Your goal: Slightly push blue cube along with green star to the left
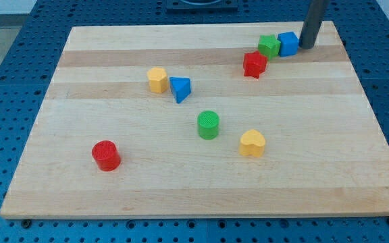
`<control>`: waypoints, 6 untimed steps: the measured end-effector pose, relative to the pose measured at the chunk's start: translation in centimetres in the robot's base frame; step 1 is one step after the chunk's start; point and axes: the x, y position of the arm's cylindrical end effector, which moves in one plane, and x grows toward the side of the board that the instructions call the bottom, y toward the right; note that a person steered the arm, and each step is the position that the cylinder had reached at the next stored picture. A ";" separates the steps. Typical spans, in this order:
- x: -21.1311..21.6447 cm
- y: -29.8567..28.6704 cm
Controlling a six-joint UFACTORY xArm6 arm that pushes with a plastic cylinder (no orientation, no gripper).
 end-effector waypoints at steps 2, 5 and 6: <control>0.6 -0.1; 0.7 -2.6; 0.8 -2.6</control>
